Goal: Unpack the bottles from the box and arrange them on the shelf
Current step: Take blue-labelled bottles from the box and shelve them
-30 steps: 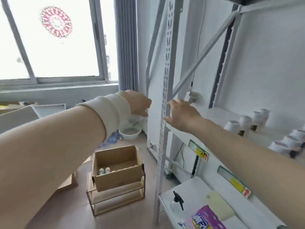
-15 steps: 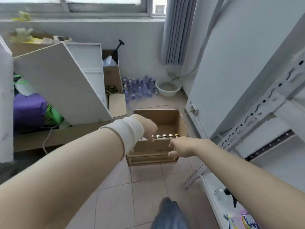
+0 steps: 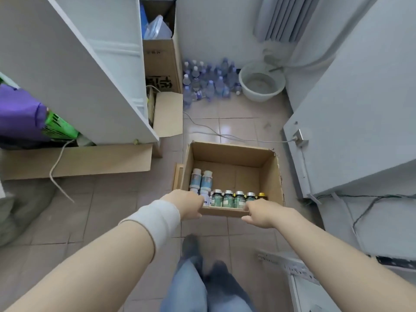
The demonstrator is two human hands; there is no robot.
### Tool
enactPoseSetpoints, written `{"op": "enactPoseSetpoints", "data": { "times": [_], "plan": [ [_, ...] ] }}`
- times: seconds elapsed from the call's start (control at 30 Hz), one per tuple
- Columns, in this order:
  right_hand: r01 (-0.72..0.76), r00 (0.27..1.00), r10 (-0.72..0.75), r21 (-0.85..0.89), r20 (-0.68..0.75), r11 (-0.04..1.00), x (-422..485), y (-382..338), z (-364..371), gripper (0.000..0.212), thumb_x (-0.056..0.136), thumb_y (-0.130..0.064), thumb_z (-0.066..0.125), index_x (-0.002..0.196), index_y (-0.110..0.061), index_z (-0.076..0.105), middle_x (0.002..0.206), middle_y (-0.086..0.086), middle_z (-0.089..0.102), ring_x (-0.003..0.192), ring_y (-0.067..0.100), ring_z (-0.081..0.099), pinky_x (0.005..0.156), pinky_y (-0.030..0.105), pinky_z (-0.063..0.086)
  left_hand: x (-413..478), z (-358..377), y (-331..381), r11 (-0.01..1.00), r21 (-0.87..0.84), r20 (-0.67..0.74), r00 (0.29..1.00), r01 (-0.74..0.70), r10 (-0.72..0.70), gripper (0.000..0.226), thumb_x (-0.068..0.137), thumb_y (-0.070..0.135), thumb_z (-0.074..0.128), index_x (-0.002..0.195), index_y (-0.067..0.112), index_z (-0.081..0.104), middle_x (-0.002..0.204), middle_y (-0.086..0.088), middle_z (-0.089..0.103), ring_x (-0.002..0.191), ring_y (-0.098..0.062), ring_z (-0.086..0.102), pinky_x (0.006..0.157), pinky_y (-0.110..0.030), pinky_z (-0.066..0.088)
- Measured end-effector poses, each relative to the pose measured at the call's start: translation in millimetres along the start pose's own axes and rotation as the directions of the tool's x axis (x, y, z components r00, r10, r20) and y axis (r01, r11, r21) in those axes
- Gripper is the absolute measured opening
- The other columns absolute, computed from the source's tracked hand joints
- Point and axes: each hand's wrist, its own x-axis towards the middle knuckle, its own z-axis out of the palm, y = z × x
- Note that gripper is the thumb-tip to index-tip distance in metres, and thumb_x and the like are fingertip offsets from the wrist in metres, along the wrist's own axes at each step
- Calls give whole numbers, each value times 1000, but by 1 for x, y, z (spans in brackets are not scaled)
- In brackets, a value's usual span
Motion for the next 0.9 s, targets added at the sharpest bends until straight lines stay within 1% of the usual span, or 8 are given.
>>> {"op": "enactPoseSetpoints", "data": {
  "times": [0.1, 0.2, 0.37, 0.5, 0.63, 0.73, 0.8, 0.9],
  "plan": [
    [32, 999, -31, 37, -15, 999, 47, -6, -10, 47, 96, -40, 40, 133, -12, 43, 135, 8, 52, 121, 28, 52, 96, 37, 45, 45, -8, -23, 982, -183, 0, 999, 39, -39, 41, 97, 35, 42, 132, 15, 45, 127, -8, 57, 111, -25, 57, 91, -33, 47],
    [40, 999, -35, 130, -35, 991, 99, -12, -12, 44, 95, -38, 42, 132, -15, 44, 135, 6, 53, 121, 26, 51, 97, 37, 46, 105, -10, -42, 917, -385, 31, 994, 108, -104, 42, 97, 32, 44, 135, 15, 42, 130, -8, 55, 114, -25, 56, 93, -33, 46],
    [-8, 1000, 3, 217, 24, 976, 170, -10, -20, 47, 94, -37, 44, 135, -13, 42, 136, 9, 51, 123, 28, 49, 98, 38, 44, 178, -3, -55, 814, -533, 151, 972, 232, -178, 48, 97, 33, 44, 138, 9, 35, 135, -13, 46, 119, -27, 52, 98, -34, 42],
    [8, 999, -23, 377, 33, 926, 251, -5, -19, 47, 94, -36, 46, 136, -14, 40, 136, 9, 48, 124, 27, 47, 98, 37, 43, 258, 12, -64, 624, -697, 188, 930, 352, -315, 45, 100, 25, 38, 139, 6, 31, 140, -19, 38, 125, -34, 45, 104, -40, 37],
    [-62, 992, 0, 475, 129, 878, 339, -3, 1, 48, 94, -33, 48, 133, -6, 39, 134, 15, 48, 121, 30, 48, 93, 35, 42, 323, 46, -73, 496, -731, 226, 852, 469, -473, 39, 96, 8, 38, 133, -2, 34, 135, -24, 42, 123, -38, 46, 98, -38, 39],
    [-98, 986, -6, 621, 164, 778, 383, -10, 18, 41, 93, -32, 52, 124, -5, 49, 124, 12, 56, 112, 28, 55, 80, 28, 42, 349, 71, -73, 445, -750, 231, 824, 489, -517, 41, 93, 2, 39, 134, -2, 35, 136, -23, 42, 124, -36, 43, 100, -36, 36],
    [-123, 985, -3, 720, 171, 683, 402, -14, 30, 45, 88, -34, 60, 122, -6, 52, 121, 11, 60, 109, 26, 58, 81, 28, 45, 357, 85, -71, 452, -746, 197, 810, 489, -552, 40, 93, 2, 38, 133, -1, 37, 136, -21, 43, 125, -34, 40, 101, -32, 33],
    [-152, 982, 3, 793, 186, 590, 410, -8, 42, 49, 83, -32, 66, 122, -6, 53, 121, 9, 61, 109, 23, 59, 77, 23, 43, 359, 93, -65, 400, -790, 147, 777, 465, -612, 36, 94, 7, 40, 130, 2, 43, 131, -20, 47, 122, -32, 42, 98, -34, 35]
  ]
}}
